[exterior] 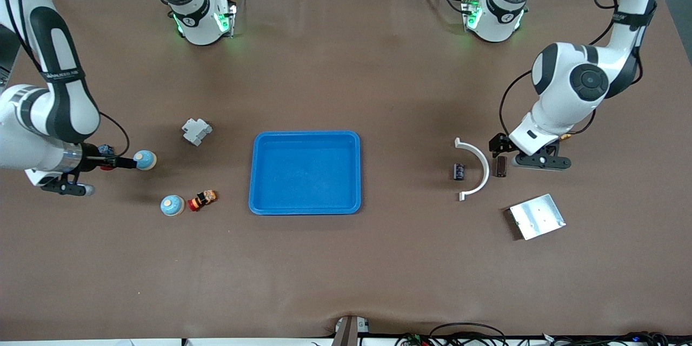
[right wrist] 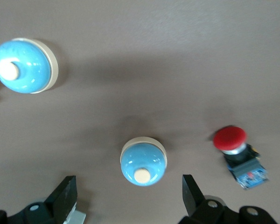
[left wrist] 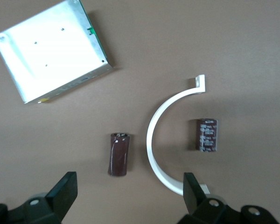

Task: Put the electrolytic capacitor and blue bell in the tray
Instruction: 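Grasp the blue bell with the right gripper while the left gripper grasps the capacitor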

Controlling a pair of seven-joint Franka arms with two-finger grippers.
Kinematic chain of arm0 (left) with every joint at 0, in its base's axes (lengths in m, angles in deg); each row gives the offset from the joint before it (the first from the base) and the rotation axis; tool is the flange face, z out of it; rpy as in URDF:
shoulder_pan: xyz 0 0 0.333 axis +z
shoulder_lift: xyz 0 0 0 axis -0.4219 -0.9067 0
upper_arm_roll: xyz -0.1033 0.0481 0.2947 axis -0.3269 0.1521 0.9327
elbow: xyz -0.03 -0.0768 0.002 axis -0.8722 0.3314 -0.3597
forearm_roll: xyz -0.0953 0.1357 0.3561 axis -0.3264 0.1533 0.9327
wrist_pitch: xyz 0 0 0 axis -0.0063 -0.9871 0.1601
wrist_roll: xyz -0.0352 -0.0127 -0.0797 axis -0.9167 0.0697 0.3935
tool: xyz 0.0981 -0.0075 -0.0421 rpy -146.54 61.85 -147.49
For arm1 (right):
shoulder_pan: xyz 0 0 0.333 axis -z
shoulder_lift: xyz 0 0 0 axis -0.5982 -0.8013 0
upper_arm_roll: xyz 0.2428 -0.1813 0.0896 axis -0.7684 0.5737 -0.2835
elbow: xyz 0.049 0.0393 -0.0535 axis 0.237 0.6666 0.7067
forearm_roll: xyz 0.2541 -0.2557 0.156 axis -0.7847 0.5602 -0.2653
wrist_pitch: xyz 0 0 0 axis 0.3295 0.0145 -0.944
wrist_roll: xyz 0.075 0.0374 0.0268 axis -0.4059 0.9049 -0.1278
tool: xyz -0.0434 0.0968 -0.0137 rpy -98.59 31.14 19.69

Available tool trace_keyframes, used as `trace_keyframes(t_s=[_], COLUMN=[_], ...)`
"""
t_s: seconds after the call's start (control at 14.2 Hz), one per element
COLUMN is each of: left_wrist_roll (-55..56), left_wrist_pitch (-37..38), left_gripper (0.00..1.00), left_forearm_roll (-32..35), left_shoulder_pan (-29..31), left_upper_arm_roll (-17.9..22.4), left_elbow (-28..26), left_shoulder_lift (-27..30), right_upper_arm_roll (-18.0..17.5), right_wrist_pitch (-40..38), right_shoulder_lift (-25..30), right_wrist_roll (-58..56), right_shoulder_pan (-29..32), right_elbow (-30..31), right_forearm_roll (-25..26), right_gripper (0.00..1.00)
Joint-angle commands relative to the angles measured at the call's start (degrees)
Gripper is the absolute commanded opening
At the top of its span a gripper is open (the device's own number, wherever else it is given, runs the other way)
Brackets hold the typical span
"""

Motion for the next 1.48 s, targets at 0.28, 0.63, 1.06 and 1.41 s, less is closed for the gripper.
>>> trace_keyframes(t_s=[0.28, 0.63, 1.06, 1.41], left_wrist_roll=[-0.58, -0.58, -0.49, -0.49], left_wrist_pitch=[-7.57, -13.02, -15.57, -18.12], left_gripper=[1.0, 1.0, 1.0, 1.0], left_forearm_roll=[5.95, 6.05, 7.28, 7.36], left_shoulder_pan=[3.86, 4.12, 4.91, 4.91], left_upper_arm_roll=[-0.15, -0.07, -0.07, 0.11], left_elbow=[-1.25, -1.51, -1.51, -1.51], left_shoulder_lift=[-6.23, -10.45, -12.74, -14.42], right_upper_arm_roll=[0.15, 0.06, 0.06, -0.03], right_wrist_pitch=[8.42, 12.91, 13.26, 13.43], right_shoulder_lift=[-1.87, -1.79, -2.22, -3.28], right_wrist_roll=[-2.2, -2.55, -6.77, -6.07], right_shoulder_pan=[-0.45, -0.1, 1.66, 1.31], right_elbow=[6.02, 9.63, 9.98, 9.81], right_forearm_roll=[1.5, 2.9, 2.9, 2.2], right_gripper=[1.0, 1.0, 1.0, 1.0])
